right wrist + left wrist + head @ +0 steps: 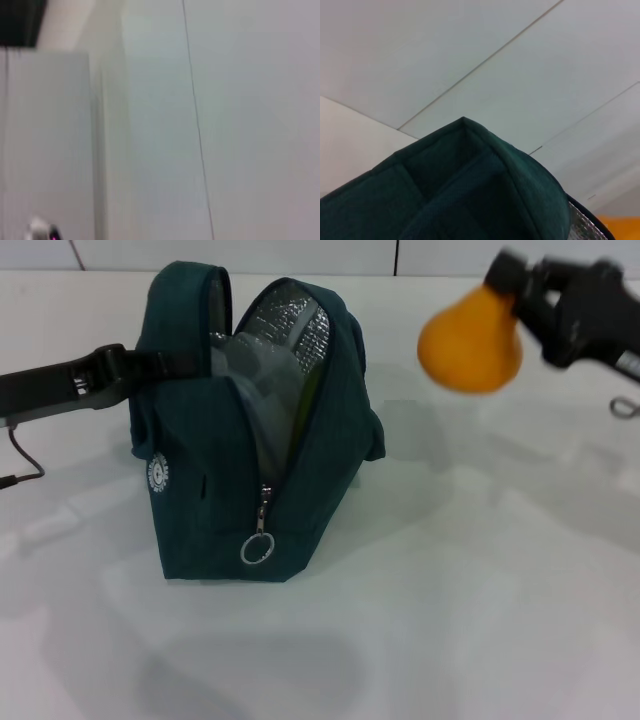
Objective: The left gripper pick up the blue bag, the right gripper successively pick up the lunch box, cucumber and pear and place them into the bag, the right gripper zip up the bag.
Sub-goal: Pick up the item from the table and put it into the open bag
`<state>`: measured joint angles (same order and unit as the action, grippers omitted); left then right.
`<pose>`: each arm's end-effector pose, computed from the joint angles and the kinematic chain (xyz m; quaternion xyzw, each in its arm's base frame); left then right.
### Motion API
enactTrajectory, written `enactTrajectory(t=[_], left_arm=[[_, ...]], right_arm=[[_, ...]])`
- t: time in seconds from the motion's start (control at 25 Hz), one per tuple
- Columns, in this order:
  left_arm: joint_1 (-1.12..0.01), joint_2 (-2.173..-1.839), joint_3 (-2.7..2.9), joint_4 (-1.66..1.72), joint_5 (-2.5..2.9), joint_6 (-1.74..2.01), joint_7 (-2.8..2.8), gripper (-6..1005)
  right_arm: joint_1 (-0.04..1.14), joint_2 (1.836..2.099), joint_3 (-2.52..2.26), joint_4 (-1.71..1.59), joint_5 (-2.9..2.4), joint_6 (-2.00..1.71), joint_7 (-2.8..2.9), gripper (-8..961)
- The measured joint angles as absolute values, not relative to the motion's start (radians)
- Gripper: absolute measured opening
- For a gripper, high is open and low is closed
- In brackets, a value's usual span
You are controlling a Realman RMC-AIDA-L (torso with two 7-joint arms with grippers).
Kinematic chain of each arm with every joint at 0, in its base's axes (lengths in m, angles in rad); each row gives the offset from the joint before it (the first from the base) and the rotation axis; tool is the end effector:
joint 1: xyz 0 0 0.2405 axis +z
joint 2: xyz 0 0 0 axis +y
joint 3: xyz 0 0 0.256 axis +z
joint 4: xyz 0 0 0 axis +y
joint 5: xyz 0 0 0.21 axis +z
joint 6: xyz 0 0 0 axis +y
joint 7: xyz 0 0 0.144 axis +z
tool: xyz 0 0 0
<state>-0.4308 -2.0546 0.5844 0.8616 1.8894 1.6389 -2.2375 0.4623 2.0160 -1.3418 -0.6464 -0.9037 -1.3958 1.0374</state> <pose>-0.2739 0.3256 0.0688 -0.7608 -0.5401 -0.3475 0.0941 0.1892 0.3528 0.0176 -0.8513 0.0746 0.4654 0.2304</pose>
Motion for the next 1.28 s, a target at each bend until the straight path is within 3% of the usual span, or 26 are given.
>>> enactTrajectory(t=[0.64, 1.28], left_arm=[[-0.449, -2.062, 0.591, 0.836, 1.889, 1.640, -2.235, 33], [-0.448, -2.063, 0.590, 0.836, 1.889, 1.638, -2.232, 34]], right_arm=[[0.753, 2.028, -1.595, -0.553, -0.654, -1.400, 1.055, 30], [0.755, 2.028, -1.739, -0.455, -0.607, -1.303, 1.045, 34]])
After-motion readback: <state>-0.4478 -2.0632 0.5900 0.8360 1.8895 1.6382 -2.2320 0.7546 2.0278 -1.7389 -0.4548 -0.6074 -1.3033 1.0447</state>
